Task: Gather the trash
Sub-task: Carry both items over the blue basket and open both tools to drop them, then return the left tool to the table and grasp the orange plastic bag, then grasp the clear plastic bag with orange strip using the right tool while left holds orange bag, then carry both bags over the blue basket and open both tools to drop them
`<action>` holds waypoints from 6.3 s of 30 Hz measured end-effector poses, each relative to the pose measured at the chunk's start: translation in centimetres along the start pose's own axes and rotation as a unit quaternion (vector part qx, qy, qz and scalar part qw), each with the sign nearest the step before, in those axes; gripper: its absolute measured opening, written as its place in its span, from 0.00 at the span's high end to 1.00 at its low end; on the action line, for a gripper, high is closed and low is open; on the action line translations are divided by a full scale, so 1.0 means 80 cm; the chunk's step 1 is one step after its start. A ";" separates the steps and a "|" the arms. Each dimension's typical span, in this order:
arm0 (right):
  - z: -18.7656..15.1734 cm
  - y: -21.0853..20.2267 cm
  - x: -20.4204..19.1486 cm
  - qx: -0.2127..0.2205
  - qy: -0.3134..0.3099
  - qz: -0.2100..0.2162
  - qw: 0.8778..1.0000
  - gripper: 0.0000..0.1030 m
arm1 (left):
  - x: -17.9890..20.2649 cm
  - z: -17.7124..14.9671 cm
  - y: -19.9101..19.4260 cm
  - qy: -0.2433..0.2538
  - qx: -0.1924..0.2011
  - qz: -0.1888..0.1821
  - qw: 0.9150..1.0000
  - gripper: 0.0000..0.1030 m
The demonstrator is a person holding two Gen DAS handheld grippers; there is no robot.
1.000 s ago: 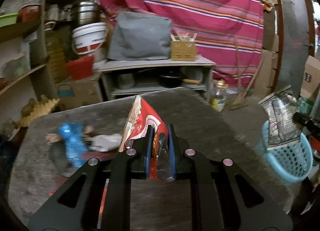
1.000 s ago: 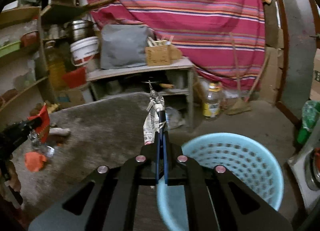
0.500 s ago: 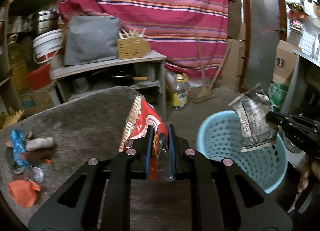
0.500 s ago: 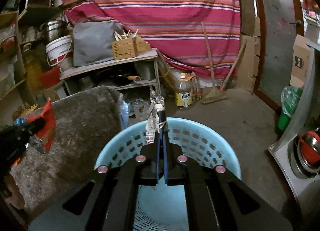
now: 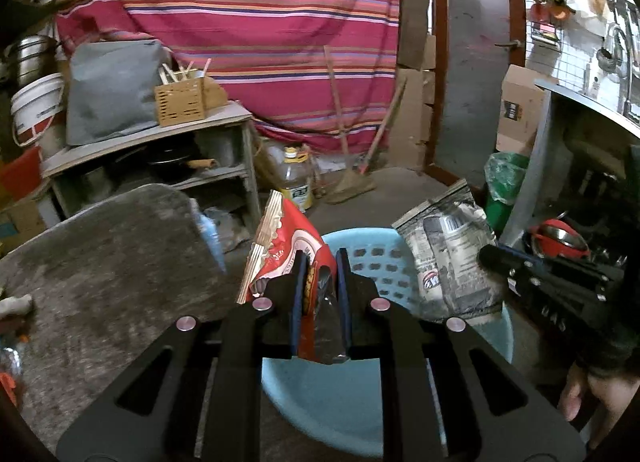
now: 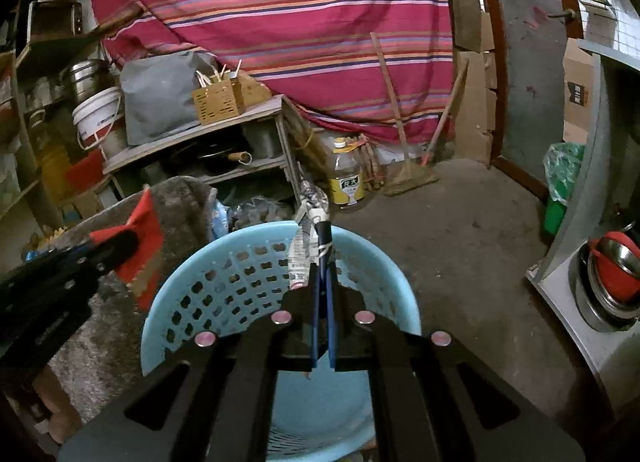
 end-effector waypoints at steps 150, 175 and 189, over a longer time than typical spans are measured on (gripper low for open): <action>-0.102 0.034 -0.375 -0.093 -0.167 0.150 0.970 0.77 | -0.435 -0.181 -0.203 -0.145 -0.043 0.217 0.964 1.00; -0.021 0.002 -0.184 -0.019 -0.095 0.082 0.992 0.78 | -0.260 -0.098 -0.115 -0.066 -0.028 0.123 0.990 1.00; 0.005 0.009 -0.069 -0.005 -0.053 0.029 0.998 0.78 | -0.105 -0.037 -0.039 -0.030 -0.001 0.030 0.999 1.00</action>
Point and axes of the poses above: each gripper's, at about its wrist camera, not at the fingertips, and y roughly the way its jaws point, x to its right, z to its top, the point moved 1 cm from there along y, roughly the way its jaws point, and after that the axes turned 7 degrees about y, right-handed, at the moved point
